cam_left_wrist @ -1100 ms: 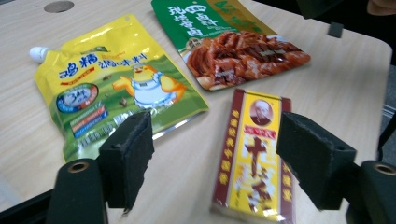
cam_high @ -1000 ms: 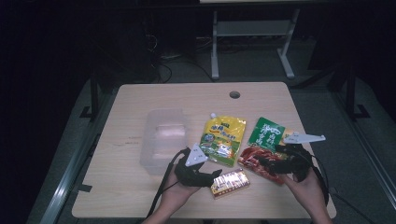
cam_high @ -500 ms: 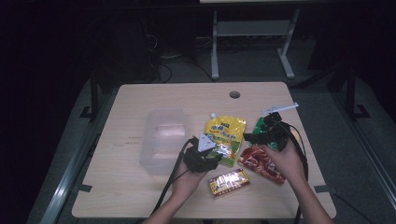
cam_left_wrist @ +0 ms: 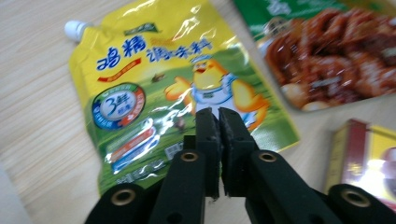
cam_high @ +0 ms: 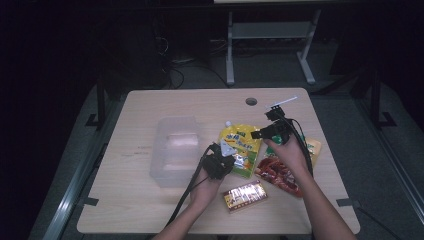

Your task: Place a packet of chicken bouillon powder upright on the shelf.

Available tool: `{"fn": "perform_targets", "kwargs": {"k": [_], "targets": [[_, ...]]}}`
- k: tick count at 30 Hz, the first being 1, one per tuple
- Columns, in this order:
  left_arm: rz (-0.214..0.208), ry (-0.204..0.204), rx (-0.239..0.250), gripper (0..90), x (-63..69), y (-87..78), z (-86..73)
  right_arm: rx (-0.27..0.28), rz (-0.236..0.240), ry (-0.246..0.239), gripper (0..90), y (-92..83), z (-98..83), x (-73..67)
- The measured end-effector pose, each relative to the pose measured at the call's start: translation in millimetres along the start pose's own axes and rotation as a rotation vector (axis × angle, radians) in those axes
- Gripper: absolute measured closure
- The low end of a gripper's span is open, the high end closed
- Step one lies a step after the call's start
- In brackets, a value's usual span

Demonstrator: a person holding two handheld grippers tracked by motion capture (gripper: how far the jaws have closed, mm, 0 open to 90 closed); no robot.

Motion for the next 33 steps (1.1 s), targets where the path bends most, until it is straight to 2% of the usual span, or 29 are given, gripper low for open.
{"fn": "perform_targets", "kwargs": {"k": [3,8,11,19,24,27,30,33], "targets": [[0.021,0.019,-0.030,89.4,-0.9,3.8,-1.1,-0.032,-0.004,0.015,22.3,12.8,-2.8,5.9],[0.028,0.016,-0.071,88.8,0.5,12.7,-5.2,-0.070,-0.005,0.047,22.8,31.1,-6.3,12.0],[0.034,0.014,-0.068,87.9,1.3,16.3,-6.6,-0.083,-0.014,0.067,22.9,38.2,-8.0,14.9],[0.051,0.049,-0.075,88.2,3.1,18.1,-8.0,-0.098,-0.020,0.099,26.3,49.0,-13.0,20.6],[0.053,0.060,-0.080,88.4,3.2,18.7,-8.0,-0.093,-0.008,0.119,29.8,54.0,-13.5,21.7],[0.050,0.053,-0.083,88.4,3.9,19.1,-7.9,-0.092,0.000,0.131,32.2,58.1,-14.7,22.6],[0.048,0.059,-0.083,88.4,3.4,19.2,-7.8,-0.089,0.031,0.157,34.9,59.8,-15.3,21.5],[0.047,0.068,-0.087,88.5,3.0,19.4,-7.8,-0.086,0.058,0.155,37.6,60.6,-15.2,18.2]]}}
Point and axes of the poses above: each handheld gripper's, and its own axes: y roughly forward along the jaws, z roughly out of its top, x roughly to its right, the point moved 4 cm from there along y, roughly forward along the jaws, and after that the axes turned 8 degrees about -y, right-handed, at the moved point
